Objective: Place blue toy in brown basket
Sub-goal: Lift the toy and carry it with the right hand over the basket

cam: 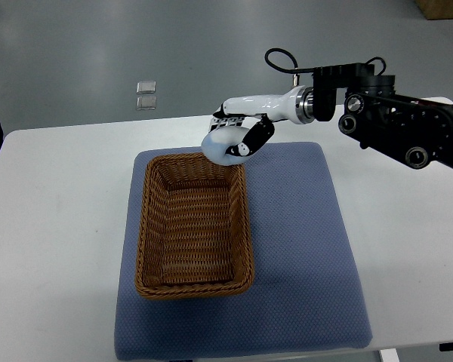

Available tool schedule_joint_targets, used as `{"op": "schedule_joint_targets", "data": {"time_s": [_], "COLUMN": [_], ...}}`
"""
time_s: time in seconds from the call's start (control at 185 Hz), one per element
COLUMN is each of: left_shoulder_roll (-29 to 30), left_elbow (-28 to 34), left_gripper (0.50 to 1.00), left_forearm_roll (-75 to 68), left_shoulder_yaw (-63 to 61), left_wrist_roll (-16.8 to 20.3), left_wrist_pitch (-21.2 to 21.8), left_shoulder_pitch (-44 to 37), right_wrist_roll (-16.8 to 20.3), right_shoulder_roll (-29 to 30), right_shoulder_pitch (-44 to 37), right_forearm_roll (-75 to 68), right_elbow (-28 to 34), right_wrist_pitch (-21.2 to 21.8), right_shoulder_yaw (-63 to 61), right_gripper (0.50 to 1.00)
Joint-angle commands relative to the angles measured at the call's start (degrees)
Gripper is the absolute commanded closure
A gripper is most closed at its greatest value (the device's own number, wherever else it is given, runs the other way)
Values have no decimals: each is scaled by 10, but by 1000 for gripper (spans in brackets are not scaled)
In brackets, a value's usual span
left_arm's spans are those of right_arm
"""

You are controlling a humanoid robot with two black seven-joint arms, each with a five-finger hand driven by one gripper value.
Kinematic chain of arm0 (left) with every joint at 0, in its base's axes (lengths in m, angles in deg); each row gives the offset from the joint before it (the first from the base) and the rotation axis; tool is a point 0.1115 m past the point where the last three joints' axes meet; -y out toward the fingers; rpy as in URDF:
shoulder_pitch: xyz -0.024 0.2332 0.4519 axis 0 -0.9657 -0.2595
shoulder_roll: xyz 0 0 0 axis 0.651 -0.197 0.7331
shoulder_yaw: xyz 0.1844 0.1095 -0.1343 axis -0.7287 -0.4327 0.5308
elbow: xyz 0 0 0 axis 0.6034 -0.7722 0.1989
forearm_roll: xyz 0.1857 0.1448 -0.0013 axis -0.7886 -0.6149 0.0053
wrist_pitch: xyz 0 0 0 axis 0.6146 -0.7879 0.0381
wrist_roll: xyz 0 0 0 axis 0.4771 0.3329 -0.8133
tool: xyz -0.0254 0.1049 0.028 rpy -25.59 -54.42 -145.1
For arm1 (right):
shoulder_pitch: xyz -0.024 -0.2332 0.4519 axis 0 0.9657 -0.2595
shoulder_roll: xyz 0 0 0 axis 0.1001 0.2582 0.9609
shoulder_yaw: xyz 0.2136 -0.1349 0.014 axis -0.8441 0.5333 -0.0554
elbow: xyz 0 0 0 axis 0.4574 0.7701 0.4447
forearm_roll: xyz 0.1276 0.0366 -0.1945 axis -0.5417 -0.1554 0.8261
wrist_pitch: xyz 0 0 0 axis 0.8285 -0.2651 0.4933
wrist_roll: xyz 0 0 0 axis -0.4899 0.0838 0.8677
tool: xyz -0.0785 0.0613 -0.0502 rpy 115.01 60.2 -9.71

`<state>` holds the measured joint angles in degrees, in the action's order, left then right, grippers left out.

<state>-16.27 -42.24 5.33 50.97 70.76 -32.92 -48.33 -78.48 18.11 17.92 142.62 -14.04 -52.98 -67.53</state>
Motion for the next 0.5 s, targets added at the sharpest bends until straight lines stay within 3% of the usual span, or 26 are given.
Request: {"op": "schedule_joint_targets", "data": {"time_s": [0.0,0.297,0.492], "left_shoulder_roll": [0,0,0], "left_elbow": [0,0,0], "left_gripper": [500,500,500], "left_forearm_roll": [0,0,0], "left_shoulder_yaw": [0,0,0], "left_wrist_roll": [0,0,0], "left_wrist_pitch": [0,0,0], "left_shoulder_pitch": [0,0,0], "right_wrist_roll": [1,0,0], "right_shoulder_roll": [33,63,82], "right_shoulder_pitch": [9,36,55], "right_forearm_roll": [1,0,5], "right_elbow": [0,1,1], "right_wrist_pitch": [-10,-16,-23], "right_shoulder_yaw": [0,0,1], "right_gripper": [897,891,854]}}
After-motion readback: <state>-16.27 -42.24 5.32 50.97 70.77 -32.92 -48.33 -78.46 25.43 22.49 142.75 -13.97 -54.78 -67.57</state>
